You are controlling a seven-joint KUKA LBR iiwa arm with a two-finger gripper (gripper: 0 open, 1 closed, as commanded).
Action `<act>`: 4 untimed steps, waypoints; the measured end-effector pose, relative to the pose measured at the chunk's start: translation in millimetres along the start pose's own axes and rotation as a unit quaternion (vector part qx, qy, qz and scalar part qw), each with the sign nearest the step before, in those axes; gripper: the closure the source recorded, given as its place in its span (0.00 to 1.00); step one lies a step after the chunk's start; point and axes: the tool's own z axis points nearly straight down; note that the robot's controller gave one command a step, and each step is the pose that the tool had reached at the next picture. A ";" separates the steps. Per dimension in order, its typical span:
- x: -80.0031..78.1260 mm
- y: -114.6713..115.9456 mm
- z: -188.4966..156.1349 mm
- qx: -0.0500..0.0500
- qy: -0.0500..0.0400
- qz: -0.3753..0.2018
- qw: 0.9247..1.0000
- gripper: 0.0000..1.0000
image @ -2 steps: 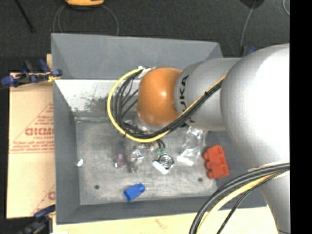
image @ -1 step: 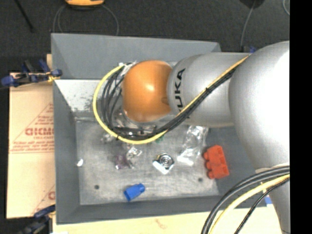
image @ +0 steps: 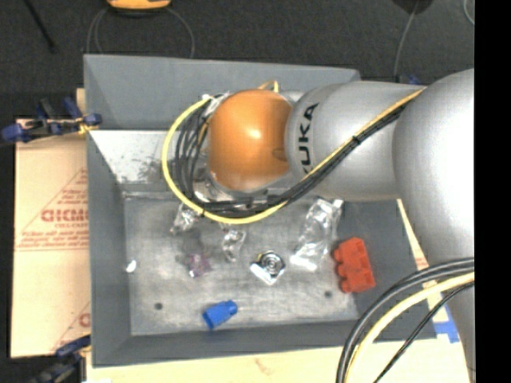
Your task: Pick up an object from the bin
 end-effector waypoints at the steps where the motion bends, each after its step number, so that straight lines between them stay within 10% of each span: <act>1: -12.0 11.5 26.1 0.003 -0.001 -0.109 0.994 0.00; 2: -13.3 9.6 23.7 0.000 -0.002 -0.105 0.994 0.00; 3: -13.9 9.3 22.7 0.000 -0.003 -0.105 0.994 1.00; 4: -14.7 6.8 -12.7 0.001 -0.001 -0.101 0.995 1.00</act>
Offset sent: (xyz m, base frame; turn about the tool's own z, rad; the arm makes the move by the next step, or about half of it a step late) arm -0.0083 0.0176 -0.0309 -0.2229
